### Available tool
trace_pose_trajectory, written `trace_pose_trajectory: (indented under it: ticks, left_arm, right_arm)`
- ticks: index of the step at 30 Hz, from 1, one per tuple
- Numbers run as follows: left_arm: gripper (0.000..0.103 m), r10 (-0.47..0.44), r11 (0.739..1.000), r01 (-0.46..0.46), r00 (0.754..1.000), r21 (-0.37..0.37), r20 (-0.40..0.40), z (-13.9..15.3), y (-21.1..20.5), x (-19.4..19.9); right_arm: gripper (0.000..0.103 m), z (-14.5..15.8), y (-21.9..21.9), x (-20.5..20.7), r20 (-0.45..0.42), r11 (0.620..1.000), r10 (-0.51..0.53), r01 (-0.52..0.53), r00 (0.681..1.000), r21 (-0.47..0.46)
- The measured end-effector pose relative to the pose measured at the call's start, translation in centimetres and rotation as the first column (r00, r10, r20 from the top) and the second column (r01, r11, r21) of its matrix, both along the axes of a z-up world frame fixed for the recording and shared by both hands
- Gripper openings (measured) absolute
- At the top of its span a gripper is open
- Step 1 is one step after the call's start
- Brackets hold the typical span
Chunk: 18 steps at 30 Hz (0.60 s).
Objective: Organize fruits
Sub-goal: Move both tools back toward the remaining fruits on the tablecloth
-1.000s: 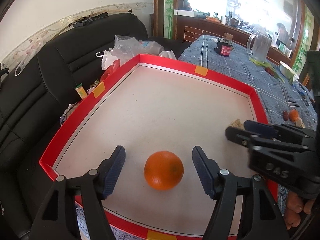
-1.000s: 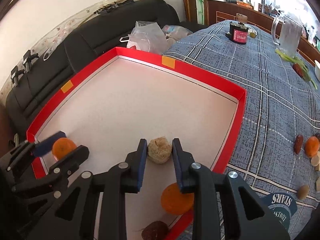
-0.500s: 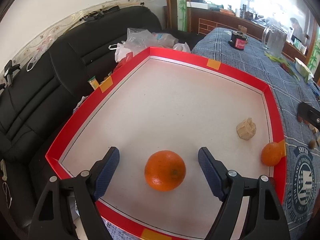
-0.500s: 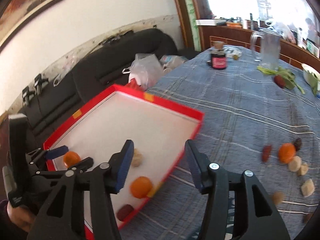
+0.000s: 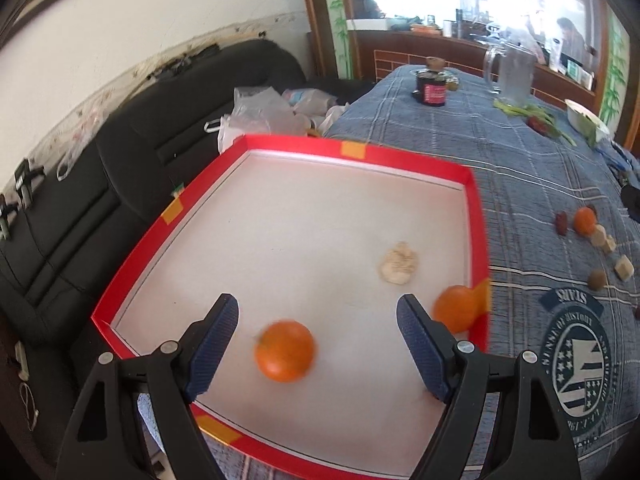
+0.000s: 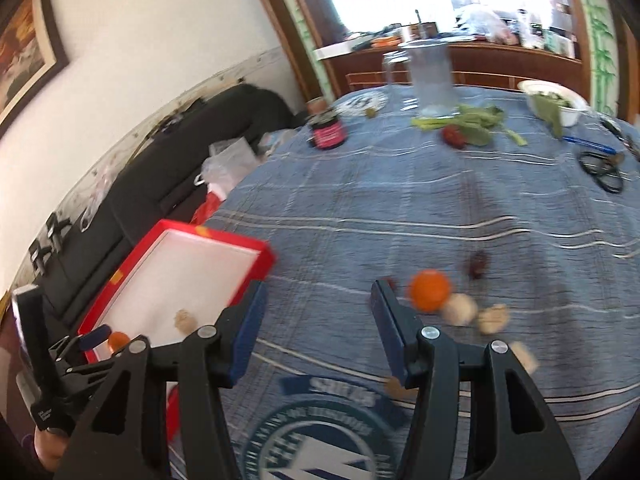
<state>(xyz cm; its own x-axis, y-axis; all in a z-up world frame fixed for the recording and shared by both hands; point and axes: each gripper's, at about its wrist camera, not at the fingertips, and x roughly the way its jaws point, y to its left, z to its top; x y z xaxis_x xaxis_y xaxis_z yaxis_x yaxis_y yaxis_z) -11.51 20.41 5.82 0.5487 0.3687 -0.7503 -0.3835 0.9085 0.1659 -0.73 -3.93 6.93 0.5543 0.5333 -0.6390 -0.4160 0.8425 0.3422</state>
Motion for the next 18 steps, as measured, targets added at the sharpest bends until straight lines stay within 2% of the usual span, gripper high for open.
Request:
trace_pose_trajectory:
  ticks: [9, 15, 18]
  left_arm:
    - [0.082, -0.097, 0.995, 0.097, 0.995, 0.028, -0.008, 0.5, -4.8, 0.5]
    - [0.082, -0.202, 0.978, 0.203, 0.979, 0.036, -0.037, 0.0, -9.3, 1.4]
    - [0.082, -0.255, 0.965, 0.257, 0.966, 0.052, -0.038, 0.0, -11.7, 1.8]
  right_arm:
    - [0.056, 0.1, -8.0, 2.2, -0.057, 0.989, -0.135, 0.138, 0.989, 0.051]
    - [0.056, -0.7, -11.2, 2.3, -0.114, 0.994, -0.102, 0.106, 0.988, 0.033]
    - [0.056, -1.4, -12.4, 2.3, -0.157, 0.998, -0.050, 0.056, 0.986, 0.035]
